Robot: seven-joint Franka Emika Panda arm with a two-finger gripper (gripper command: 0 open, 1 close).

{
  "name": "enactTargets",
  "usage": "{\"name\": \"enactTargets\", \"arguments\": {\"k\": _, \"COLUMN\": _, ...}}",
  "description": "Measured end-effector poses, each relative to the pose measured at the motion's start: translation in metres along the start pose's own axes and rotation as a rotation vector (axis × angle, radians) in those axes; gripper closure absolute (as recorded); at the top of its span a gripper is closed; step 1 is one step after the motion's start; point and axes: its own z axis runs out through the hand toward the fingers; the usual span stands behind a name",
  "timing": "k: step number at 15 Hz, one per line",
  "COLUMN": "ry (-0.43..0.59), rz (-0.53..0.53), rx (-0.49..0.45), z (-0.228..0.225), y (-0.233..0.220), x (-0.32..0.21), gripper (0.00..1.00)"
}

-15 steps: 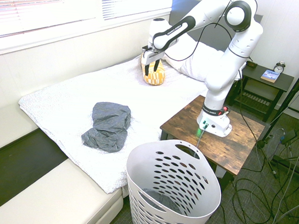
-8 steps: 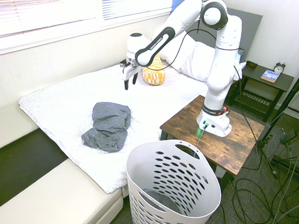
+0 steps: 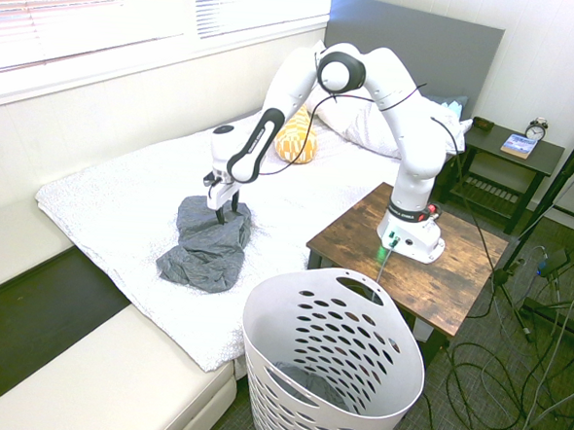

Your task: Put my clothes in the laundry bag

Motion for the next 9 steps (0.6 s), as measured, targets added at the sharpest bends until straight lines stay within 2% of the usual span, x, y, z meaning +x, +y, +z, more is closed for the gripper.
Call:
{"name": "enactTargets", "arguments": {"k": 4, "ry": 0.009, "rz": -0.070, "rx": -0.093, "z": 0.061, "y": -0.001, "x": -0.027, "gripper": 0.00}}
{"name": "enactTargets", "arguments": {"k": 7, "ry": 0.048, "rz": -0.154, "rx": -0.147, "z": 0.080, "y": -0.004, "x": -0.052, "gripper": 0.00}}
{"name": "enactTargets", "arguments": {"k": 8, "ry": 0.062, "rz": -0.172, "rx": -0.154, "z": 0.082, "y": -0.006, "x": -0.057, "gripper": 1.00}}
{"name": "enactTargets", "arguments": {"k": 9, "ry": 0.070, "rz": -0.181, "rx": -0.154, "z": 0.083, "y": -0.006, "x": -0.059, "gripper": 1.00}}
